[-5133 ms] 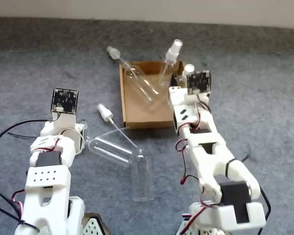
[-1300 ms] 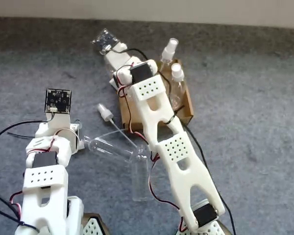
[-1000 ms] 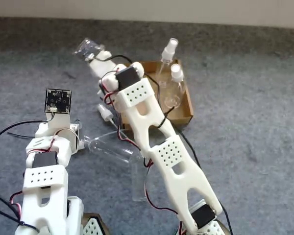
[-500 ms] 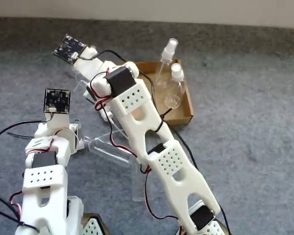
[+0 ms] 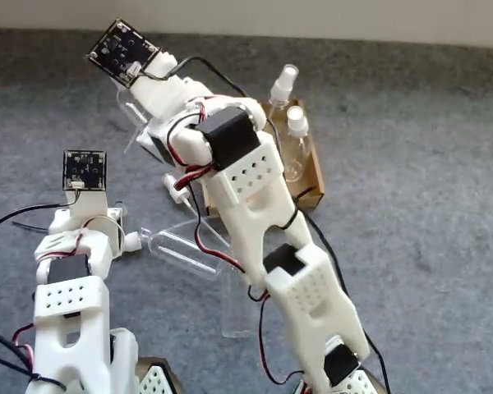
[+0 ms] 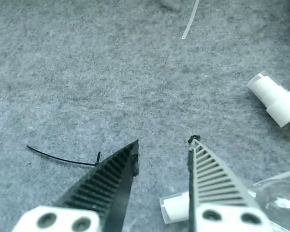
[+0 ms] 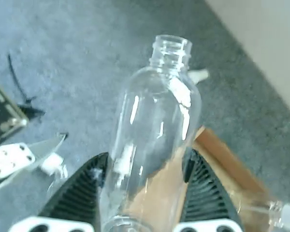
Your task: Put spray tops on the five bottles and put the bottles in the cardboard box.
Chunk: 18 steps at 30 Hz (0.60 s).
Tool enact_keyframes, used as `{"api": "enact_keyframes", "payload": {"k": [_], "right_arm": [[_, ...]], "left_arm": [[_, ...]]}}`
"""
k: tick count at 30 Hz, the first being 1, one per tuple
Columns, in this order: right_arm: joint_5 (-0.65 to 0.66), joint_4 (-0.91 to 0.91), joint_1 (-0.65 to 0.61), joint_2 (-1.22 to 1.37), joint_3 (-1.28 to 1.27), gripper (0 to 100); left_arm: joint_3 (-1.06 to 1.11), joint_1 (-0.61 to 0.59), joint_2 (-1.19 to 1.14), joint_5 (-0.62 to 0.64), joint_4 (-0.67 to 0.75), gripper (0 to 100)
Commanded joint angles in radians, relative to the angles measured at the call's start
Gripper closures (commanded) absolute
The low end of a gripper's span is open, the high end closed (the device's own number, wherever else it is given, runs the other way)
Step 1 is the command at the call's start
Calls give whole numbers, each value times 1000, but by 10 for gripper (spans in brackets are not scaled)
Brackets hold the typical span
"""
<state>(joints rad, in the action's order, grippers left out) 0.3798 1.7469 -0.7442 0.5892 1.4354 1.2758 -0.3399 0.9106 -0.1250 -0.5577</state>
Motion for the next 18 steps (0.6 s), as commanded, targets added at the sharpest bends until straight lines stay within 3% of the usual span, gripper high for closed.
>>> {"api": "enact_keyframes", "payload": {"k": [1,4,9,12,18], "right_arm": [[-15,19,2,-249,-280,976],[-14,19,39,-455,-489,976],[-5,18,150,-746,-811,976],[83,18,199,-883,-1023,974],[95,-39,262,-1112,-1503,975]], "left_arm": [[-65,-56,-2,-8,15,839],[-145,-94,-91,-8,-21,837],[-427,-94,-446,-9,-95,835],[-673,-82,-665,-9,-172,835],[-1303,-12,-1082,-80,-462,835]]}}
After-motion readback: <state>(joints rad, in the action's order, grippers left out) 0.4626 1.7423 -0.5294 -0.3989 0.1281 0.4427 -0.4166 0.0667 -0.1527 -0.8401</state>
